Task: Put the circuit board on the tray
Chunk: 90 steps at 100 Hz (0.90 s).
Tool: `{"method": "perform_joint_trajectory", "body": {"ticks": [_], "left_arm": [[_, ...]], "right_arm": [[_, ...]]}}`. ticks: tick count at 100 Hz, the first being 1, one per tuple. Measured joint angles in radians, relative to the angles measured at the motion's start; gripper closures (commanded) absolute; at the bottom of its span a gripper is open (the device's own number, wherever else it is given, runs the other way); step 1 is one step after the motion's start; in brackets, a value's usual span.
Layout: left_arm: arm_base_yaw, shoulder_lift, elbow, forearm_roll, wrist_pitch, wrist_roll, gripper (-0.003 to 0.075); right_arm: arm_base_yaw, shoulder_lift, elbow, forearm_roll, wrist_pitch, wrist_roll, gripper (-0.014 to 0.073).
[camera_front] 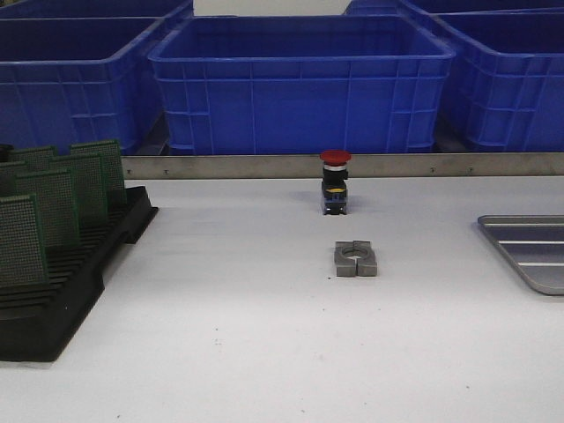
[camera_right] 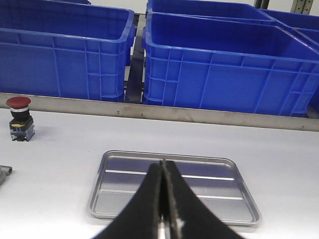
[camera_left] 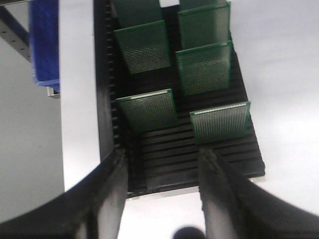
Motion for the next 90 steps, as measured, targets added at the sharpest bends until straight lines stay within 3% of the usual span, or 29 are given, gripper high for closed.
{"method": "perform_joint_trajectory", "body": {"ticks": [27, 54, 73, 90], "left_arm": [[-0.002, 0.260, -0.195, -0.204, 0.182, 0.492, 0.0397], [-0.005, 0.417, -0.258, -0.256, 0.248, 0.984, 0.0398], [-0.006, 0.476, -0.258, -0.300, 0.266, 1.174, 0.0398], [-0.032, 0.516, -0.260, -0.321, 0.246, 1.220, 0.0398]], "right_arm": [[0.000, 0.000, 0.000, 0.000, 0.000, 0.000, 0.0654], [0.000, 0.000, 0.000, 0.000, 0.000, 0.000, 0.0654], [0.000, 0.000, 0.000, 0.000, 0.000, 0.000, 0.0654], [0.000, 0.000, 0.000, 0.000, 0.000, 0.000, 0.0654]]}}
